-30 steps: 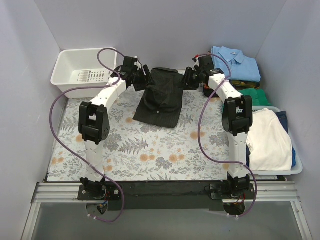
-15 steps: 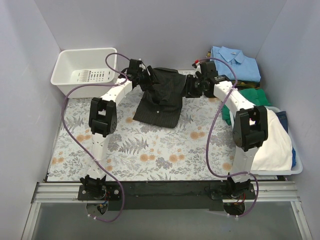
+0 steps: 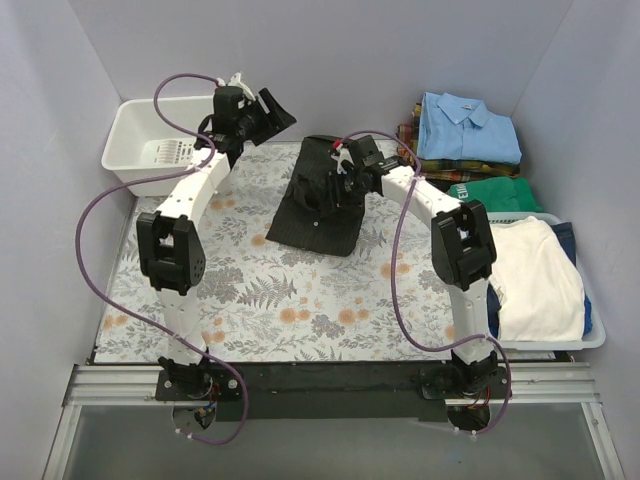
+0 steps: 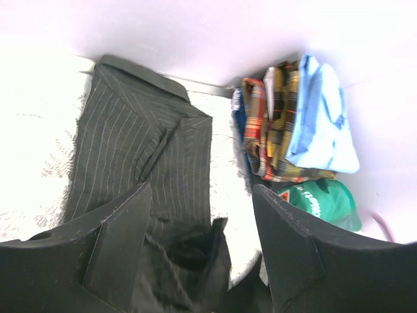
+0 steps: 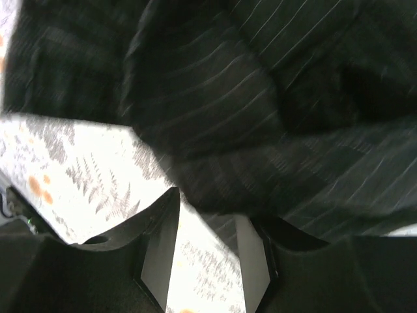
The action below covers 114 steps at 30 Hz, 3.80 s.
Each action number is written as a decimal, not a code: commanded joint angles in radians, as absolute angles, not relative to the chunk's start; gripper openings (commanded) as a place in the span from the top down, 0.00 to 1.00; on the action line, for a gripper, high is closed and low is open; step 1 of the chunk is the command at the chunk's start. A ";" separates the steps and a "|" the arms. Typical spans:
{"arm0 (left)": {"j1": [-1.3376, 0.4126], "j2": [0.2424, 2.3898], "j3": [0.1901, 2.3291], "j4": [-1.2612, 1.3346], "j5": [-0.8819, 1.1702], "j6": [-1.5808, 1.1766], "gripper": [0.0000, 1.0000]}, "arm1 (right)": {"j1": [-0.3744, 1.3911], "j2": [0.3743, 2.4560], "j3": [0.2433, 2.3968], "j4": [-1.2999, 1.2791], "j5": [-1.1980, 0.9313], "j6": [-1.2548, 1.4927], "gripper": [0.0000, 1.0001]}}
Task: Fold and stack the long sleeve shirts
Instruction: Fold the shirt
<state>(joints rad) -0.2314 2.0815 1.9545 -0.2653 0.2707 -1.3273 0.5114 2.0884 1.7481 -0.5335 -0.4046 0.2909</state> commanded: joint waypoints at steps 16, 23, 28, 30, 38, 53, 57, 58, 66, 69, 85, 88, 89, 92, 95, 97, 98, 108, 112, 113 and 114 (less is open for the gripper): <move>-0.282 1.707 1.338 -0.432 0.273 -1.230 0.39 | 0.385 2.433 2.197 -0.517 -0.302 0.443 0.53; -0.321 1.730 1.286 -0.543 0.258 -1.336 0.39 | 0.382 2.327 2.086 -0.492 -0.242 0.397 0.53; -0.325 1.684 1.210 -0.591 0.279 -1.361 0.36 | 0.374 2.250 2.036 -0.489 -0.210 0.377 0.53; -0.327 1.680 1.166 -0.581 0.311 -1.384 0.36 | 0.371 2.223 2.014 -0.489 -0.206 0.371 0.53; -0.367 1.727 1.094 -0.309 0.396 -1.535 0.26 | 0.354 2.117 1.921 -0.469 -0.209 0.373 0.53; -0.459 1.830 0.973 -0.109 0.312 -1.810 0.20 | 0.302 1.974 1.829 -0.423 -0.267 0.385 0.53; -0.469 1.845 0.941 -0.022 0.221 -1.884 0.19 | 0.291 1.959 1.795 -0.414 -0.282 0.388 0.53; -0.474 1.842 0.934 -0.006 0.210 -1.902 0.19 | 0.288 1.956 1.790 -0.414 -0.285 0.390 0.53; -0.480 1.876 0.919 0.012 0.160 -1.940 0.28 | 0.270 1.939 1.747 -0.403 -0.301 0.388 0.53; -0.480 1.904 0.933 0.005 0.156 -1.944 0.45 | 0.265 1.937 1.740 -0.402 -0.305 0.391 0.53; -0.407 1.797 1.040 -0.420 0.265 -1.409 1.00 | 0.261 1.914 1.657 -0.396 -0.350 0.377 0.53; -0.373 1.708 0.991 -0.515 0.273 -1.304 1.00 | 0.261 1.922 1.649 -0.396 -0.385 0.376 0.53; -0.365 1.654 0.982 -0.541 0.262 -1.283 1.00 | 0.261 1.925 1.646 -0.394 -0.397 0.377 0.53; -0.313 1.554 0.937 -0.636 0.221 -1.241 1.00 | 0.262 1.947 1.640 -0.394 -0.420 0.379 0.53; -0.206 1.462 0.891 -0.704 0.218 -1.200 1.00 | 0.265 1.974 1.640 -0.396 -0.422 0.376 0.53; -0.128 1.428 0.885 -0.730 0.218 -1.166 0.91 | 0.271 2.009 1.650 -0.394 -0.419 0.367 0.53; -0.109 1.422 0.896 -0.739 0.218 -1.138 0.89 | 0.275 2.022 1.670 -0.394 -0.419 0.364 0.53; -0.005 1.405 1.005 -0.821 0.278 -1.158 0.39 | 0.414 2.206 1.859 -0.462 -0.408 0.270 0.53; -0.002 1.381 1.038 -0.815 0.308 -1.173 0.33 | 0.433 2.270 1.876 -0.456 -0.411 0.291 0.53; -0.002 1.391 1.049 -0.812 0.311 -1.178 0.32 | 0.431 2.278 1.873 -0.457 -0.399 0.307 0.53; -0.002 1.396 1.061 -0.805 0.316 -1.180 0.32 | 0.431 2.286 1.867 -0.462 -0.388 0.311 0.54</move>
